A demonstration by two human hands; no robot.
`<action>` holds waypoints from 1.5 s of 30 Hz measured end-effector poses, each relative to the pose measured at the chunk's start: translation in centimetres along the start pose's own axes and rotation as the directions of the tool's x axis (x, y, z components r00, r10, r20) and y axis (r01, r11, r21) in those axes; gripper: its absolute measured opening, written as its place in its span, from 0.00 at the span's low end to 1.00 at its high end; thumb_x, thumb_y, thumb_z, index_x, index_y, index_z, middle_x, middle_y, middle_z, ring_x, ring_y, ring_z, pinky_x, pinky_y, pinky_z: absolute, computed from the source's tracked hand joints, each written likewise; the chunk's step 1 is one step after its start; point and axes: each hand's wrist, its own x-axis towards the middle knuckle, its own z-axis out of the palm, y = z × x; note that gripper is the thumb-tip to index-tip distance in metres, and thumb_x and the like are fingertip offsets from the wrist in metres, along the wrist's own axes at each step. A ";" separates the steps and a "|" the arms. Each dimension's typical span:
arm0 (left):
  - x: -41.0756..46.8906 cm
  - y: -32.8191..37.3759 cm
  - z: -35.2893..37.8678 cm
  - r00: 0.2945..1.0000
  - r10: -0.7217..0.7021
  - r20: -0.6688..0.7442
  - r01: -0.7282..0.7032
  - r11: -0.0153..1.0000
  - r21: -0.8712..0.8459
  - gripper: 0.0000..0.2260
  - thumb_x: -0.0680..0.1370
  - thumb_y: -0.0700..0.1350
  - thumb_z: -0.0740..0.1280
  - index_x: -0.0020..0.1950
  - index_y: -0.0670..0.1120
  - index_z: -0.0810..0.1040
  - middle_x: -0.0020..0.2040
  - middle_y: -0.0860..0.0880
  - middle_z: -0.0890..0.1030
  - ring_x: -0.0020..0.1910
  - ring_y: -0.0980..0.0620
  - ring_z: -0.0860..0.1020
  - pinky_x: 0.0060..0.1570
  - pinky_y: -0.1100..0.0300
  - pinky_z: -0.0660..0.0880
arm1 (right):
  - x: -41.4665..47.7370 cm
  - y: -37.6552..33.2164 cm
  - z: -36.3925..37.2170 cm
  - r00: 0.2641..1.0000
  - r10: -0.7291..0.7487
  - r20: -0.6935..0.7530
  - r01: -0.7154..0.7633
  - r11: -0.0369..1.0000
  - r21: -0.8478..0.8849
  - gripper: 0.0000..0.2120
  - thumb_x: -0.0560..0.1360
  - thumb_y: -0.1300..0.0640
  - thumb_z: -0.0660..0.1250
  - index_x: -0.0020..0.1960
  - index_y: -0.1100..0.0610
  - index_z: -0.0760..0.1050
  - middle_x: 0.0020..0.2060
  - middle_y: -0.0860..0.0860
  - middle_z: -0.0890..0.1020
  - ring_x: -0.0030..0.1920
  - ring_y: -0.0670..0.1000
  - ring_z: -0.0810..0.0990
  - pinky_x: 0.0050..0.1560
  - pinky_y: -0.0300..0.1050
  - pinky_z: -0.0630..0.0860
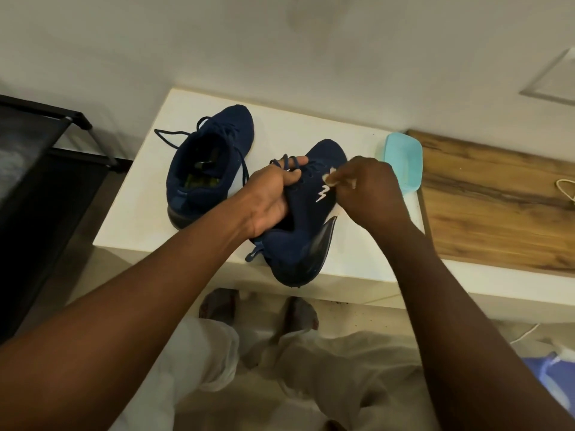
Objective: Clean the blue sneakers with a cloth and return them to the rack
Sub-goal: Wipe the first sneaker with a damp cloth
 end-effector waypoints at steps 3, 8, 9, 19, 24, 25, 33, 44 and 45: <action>0.1 0.2 -0.4 1.000 -0.003 -0.021 0.003 1.000 0.022 0.18 0.84 0.33 0.54 0.70 0.40 0.75 0.56 0.40 0.82 0.51 0.46 0.82 0.48 0.55 0.82 | -0.4 -1.4 0.6 0.981 -0.182 0.063 0.178 0.982 0.066 0.14 0.71 0.66 0.67 0.53 0.54 0.85 0.51 0.52 0.84 0.51 0.53 0.81 0.53 0.47 0.77; -0.2 0.5 -0.4 1.000 -0.017 -0.025 0.018 1.000 0.025 0.18 0.84 0.34 0.54 0.70 0.41 0.76 0.58 0.41 0.83 0.51 0.47 0.83 0.46 0.55 0.81 | -1.0 -1.4 -0.3 0.927 -0.160 0.339 0.129 0.985 0.112 0.04 0.70 0.56 0.73 0.40 0.53 0.86 0.36 0.46 0.84 0.38 0.47 0.81 0.43 0.50 0.80; -0.3 0.4 -0.3 1.000 -0.020 -0.012 0.020 1.000 0.016 0.18 0.84 0.33 0.54 0.69 0.41 0.76 0.58 0.40 0.82 0.52 0.46 0.83 0.48 0.55 0.81 | -0.4 -0.7 -0.2 0.954 -0.086 0.287 0.077 0.996 0.040 0.04 0.70 0.55 0.72 0.40 0.53 0.86 0.35 0.47 0.84 0.38 0.49 0.81 0.43 0.52 0.81; -0.7 0.5 0.0 0.997 -0.073 0.013 0.073 0.997 -0.019 0.15 0.84 0.36 0.56 0.67 0.42 0.76 0.54 0.44 0.84 0.50 0.48 0.84 0.46 0.55 0.83 | -0.6 -0.9 -0.6 0.925 -0.169 0.339 0.153 0.985 0.075 0.08 0.70 0.60 0.70 0.43 0.50 0.86 0.39 0.43 0.85 0.40 0.45 0.81 0.45 0.48 0.80; -1.7 0.9 1.6 0.994 -0.104 0.028 0.104 0.995 -0.006 0.14 0.82 0.42 0.63 0.66 0.40 0.78 0.55 0.43 0.81 0.53 0.46 0.81 0.58 0.52 0.79 | 1.4 1.5 0.1 0.995 0.076 0.063 -0.071 0.994 -0.082 0.09 0.70 0.60 0.69 0.47 0.51 0.85 0.46 0.48 0.85 0.46 0.51 0.81 0.50 0.48 0.80; -2.1 1.0 1.9 0.992 -0.125 0.016 0.125 0.992 -0.001 0.11 0.82 0.42 0.63 0.61 0.40 0.80 0.53 0.43 0.81 0.51 0.47 0.81 0.56 0.53 0.79 | 1.6 1.2 0.4 0.997 0.074 0.028 -0.072 0.995 -0.065 0.12 0.70 0.61 0.68 0.50 0.51 0.84 0.50 0.49 0.85 0.49 0.52 0.81 0.51 0.47 0.79; -6.5 1.0 2.9 0.957 -0.291 0.011 0.291 0.953 -0.081 0.27 0.79 0.47 0.68 0.72 0.35 0.68 0.53 0.39 0.77 0.63 0.45 0.74 0.74 0.45 0.61 | 0.6 3.0 0.7 0.977 0.105 0.187 -0.131 0.983 0.132 0.05 0.68 0.57 0.71 0.40 0.47 0.84 0.37 0.43 0.84 0.39 0.44 0.81 0.42 0.42 0.79; -5.7 -0.8 3.6 0.931 -0.362 -0.035 0.326 0.871 -0.367 0.23 0.81 0.53 0.66 0.71 0.42 0.74 0.64 0.39 0.80 0.61 0.40 0.80 0.64 0.43 0.75 | 0.9 2.8 1.4 0.990 0.119 0.074 -0.140 0.867 0.478 0.10 0.73 0.61 0.69 0.50 0.50 0.83 0.46 0.40 0.83 0.47 0.36 0.78 0.46 0.31 0.74; -5.2 -1.1 3.8 0.933 -0.356 -0.059 0.310 0.873 -0.376 0.21 0.81 0.54 0.66 0.69 0.44 0.76 0.63 0.39 0.81 0.62 0.40 0.80 0.67 0.43 0.73 | 1.0 2.7 1.5 0.991 0.114 0.068 -0.132 0.862 0.489 0.10 0.73 0.61 0.69 0.51 0.50 0.83 0.47 0.41 0.83 0.48 0.38 0.79 0.48 0.32 0.74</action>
